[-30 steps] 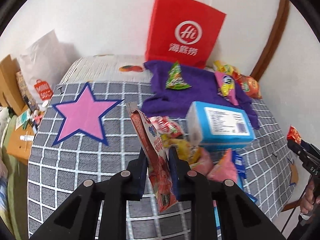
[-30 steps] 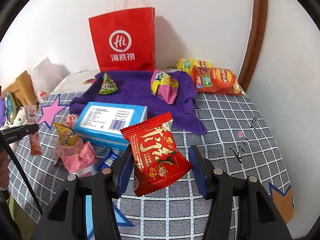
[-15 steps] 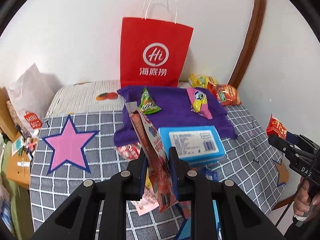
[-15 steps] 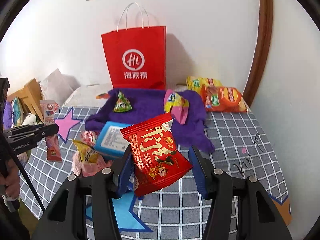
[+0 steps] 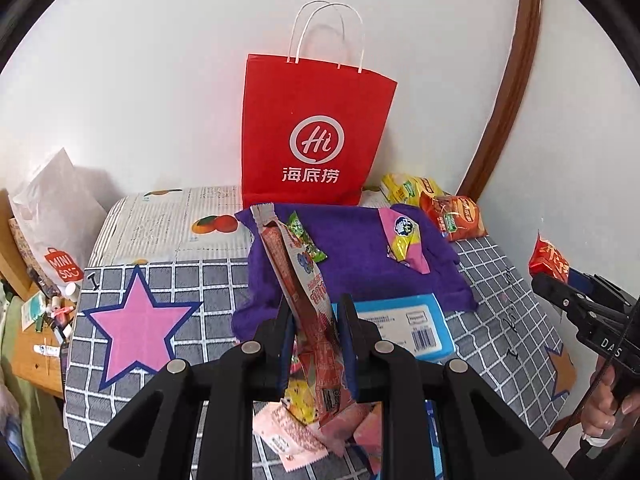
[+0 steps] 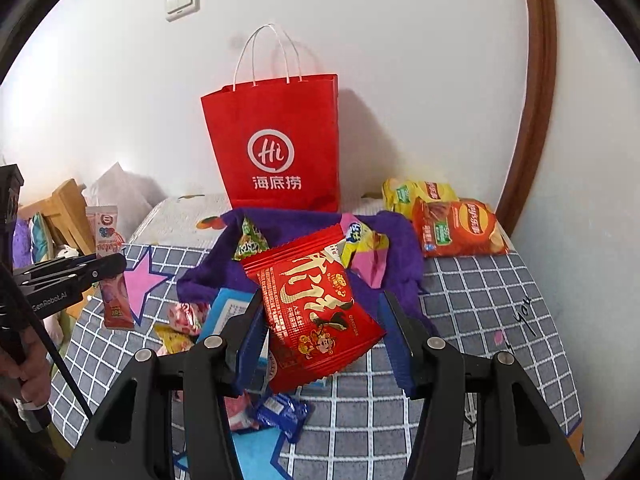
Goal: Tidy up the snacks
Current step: 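Carry both held snacks over the purple towel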
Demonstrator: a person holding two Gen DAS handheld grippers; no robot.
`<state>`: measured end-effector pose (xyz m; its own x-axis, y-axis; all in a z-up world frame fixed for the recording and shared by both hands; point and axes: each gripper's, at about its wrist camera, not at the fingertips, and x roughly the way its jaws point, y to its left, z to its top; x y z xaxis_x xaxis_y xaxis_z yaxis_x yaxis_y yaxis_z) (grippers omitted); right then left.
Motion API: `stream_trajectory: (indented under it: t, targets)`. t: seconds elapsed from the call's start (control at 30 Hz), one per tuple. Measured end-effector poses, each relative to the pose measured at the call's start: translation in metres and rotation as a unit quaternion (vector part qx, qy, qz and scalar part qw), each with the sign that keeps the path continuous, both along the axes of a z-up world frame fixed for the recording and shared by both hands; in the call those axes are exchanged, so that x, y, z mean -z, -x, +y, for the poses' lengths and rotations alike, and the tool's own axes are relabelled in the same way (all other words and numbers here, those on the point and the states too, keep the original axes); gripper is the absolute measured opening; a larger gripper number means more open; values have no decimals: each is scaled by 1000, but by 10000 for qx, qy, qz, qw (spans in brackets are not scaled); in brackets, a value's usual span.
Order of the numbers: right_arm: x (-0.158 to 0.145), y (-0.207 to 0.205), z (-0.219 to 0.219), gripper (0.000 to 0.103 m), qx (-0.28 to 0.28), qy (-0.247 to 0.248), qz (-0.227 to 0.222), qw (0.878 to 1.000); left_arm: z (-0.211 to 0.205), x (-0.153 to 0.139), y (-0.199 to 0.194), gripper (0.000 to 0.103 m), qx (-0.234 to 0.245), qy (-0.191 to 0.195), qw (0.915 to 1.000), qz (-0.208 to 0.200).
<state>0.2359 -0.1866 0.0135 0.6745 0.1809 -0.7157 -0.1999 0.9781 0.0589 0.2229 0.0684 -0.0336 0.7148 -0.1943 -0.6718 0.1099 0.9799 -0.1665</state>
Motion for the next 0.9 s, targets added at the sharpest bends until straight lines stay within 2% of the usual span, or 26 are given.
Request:
stream_trajectory:
  t: [0.9]
  targets:
    - [33, -102, -21, 54, 239, 78, 234, 9994, 6, 25, -108, 20, -82, 171, 9996, 213]
